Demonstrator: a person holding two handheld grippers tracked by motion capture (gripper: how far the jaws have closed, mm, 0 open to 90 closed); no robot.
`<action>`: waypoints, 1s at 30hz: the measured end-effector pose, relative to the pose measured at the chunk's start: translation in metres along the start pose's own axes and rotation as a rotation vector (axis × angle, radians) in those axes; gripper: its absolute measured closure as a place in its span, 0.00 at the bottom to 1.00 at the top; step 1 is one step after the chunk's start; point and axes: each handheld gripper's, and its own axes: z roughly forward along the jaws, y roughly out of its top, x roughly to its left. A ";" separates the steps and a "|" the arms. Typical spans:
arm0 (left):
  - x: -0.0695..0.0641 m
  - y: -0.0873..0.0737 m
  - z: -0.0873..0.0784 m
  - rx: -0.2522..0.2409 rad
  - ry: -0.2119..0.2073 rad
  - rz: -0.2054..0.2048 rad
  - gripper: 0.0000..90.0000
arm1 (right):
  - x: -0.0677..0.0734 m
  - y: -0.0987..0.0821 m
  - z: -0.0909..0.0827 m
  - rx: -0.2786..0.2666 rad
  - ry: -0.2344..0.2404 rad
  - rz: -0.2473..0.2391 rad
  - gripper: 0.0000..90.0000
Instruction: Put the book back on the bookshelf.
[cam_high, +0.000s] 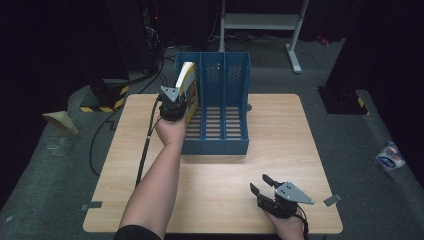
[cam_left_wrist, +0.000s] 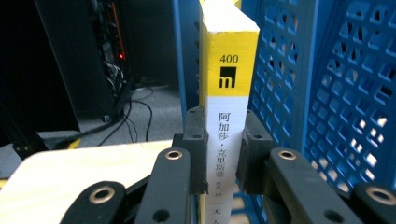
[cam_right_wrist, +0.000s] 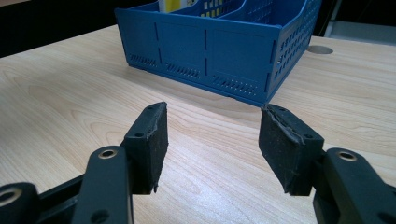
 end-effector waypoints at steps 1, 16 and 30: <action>-0.001 0.000 0.000 -0.004 0.004 0.002 0.86 | 0.000 0.000 0.000 0.000 0.001 0.000 0.47; -0.006 -0.021 0.008 0.007 0.018 0.021 0.85 | 0.002 0.000 0.000 0.001 0.004 -0.008 0.47; 0.005 -0.028 0.004 0.063 -0.046 0.001 0.73 | 0.006 0.000 0.002 0.008 0.010 -0.016 0.47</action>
